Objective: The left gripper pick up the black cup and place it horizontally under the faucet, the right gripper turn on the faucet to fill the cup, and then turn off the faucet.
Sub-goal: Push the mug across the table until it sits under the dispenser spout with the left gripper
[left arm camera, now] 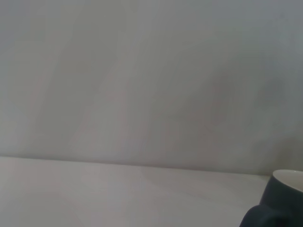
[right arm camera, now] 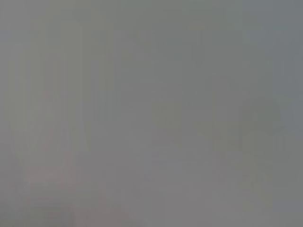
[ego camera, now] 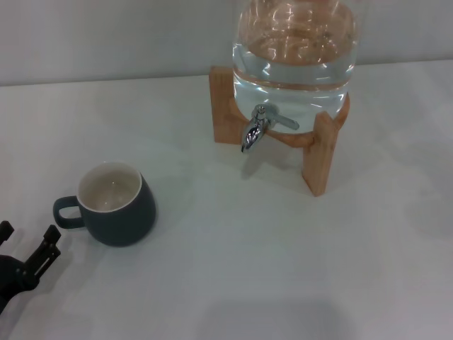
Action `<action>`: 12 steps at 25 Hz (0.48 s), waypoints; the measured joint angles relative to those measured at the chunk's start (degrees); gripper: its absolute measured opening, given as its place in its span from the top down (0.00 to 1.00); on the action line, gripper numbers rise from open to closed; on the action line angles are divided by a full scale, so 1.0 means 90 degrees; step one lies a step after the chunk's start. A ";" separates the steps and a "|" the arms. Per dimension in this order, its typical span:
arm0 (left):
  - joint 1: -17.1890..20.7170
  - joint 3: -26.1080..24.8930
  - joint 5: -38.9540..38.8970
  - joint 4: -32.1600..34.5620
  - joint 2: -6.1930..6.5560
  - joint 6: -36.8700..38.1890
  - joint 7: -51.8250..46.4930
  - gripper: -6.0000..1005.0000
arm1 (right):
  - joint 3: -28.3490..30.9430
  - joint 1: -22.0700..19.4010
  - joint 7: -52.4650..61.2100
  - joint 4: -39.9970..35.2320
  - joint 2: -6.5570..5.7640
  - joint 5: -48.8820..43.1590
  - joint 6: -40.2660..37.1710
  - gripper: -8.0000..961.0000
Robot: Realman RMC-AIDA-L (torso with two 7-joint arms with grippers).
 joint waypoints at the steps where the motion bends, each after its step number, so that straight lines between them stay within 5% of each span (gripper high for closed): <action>1: -0.0008 0.0000 0.0002 -0.0004 0.0001 0.0017 -0.0008 0.11 | 0.0000 0.0000 0.0001 0.0000 0.0000 0.0000 0.0000 0.12; 12: -0.0054 -0.0024 -0.0018 -0.0003 0.0006 0.0055 -0.0060 0.11 | 0.0000 -0.0039 0.0001 0.0000 0.0000 0.0006 0.0003 0.12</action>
